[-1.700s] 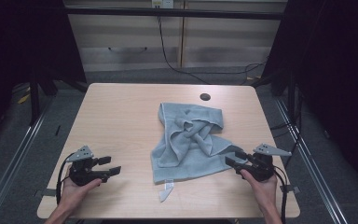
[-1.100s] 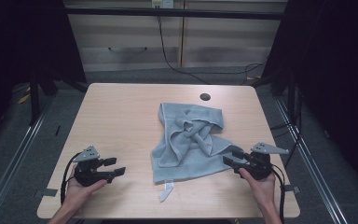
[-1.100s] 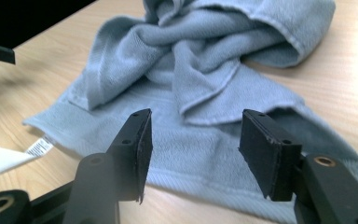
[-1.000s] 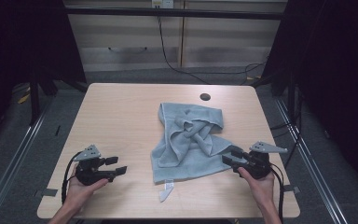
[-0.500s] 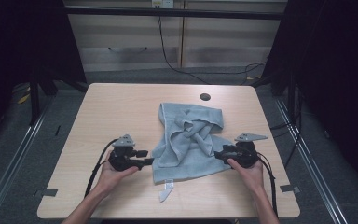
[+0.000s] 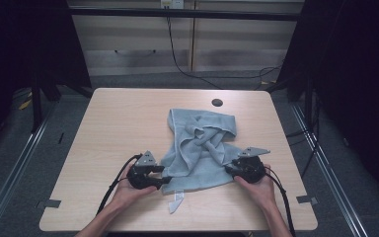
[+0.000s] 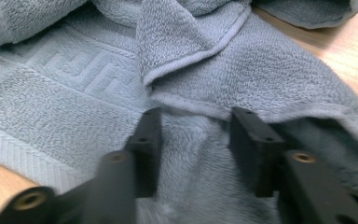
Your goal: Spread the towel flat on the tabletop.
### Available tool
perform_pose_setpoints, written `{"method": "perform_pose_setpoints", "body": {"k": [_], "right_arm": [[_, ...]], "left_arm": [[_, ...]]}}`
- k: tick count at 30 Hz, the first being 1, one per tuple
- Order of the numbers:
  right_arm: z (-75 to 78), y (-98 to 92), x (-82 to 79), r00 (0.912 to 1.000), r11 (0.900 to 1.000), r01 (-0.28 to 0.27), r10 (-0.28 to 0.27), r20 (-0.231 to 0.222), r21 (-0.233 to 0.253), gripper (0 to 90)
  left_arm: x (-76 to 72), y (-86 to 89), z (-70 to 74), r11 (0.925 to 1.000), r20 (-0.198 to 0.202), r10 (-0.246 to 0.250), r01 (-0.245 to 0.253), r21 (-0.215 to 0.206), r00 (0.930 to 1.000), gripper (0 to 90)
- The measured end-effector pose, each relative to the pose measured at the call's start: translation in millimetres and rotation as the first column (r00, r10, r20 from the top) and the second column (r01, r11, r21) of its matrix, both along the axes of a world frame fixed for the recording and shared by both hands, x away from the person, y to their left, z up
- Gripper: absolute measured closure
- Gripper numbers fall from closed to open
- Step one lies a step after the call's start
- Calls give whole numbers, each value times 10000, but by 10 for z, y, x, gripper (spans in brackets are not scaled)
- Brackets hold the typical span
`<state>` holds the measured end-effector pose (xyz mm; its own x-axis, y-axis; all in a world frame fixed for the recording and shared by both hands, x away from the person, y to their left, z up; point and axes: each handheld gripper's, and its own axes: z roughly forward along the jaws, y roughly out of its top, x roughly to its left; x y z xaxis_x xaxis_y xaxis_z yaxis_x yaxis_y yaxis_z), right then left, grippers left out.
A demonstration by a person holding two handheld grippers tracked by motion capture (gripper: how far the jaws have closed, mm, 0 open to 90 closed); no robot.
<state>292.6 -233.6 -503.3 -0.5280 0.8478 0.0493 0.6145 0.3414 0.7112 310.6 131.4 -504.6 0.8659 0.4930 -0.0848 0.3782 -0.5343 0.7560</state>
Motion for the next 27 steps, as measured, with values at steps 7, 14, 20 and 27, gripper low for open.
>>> {"method": "perform_pose_setpoints", "body": {"k": [7,14,20,27], "right_arm": [[6,63,-71,9993,9991,-333,337,-160,280,768],[2,170,-178,9960,9946,-824,844,-301,633,797],[8,343,-368,9877,9859,-1503,1530,-319,740,799],[19,473,-649,9783,9766,-2006,2038,-363,779,800]], "left_arm": [[-32,27,9,9979,711,205,-249,602,9973,791],[-42,218,28,9987,309,123,-138,492,9994,868],[-195,450,41,9987,152,178,-185,477,9997,900],[-462,594,59,9989,-144,-186,191,422,9997,900]]}}
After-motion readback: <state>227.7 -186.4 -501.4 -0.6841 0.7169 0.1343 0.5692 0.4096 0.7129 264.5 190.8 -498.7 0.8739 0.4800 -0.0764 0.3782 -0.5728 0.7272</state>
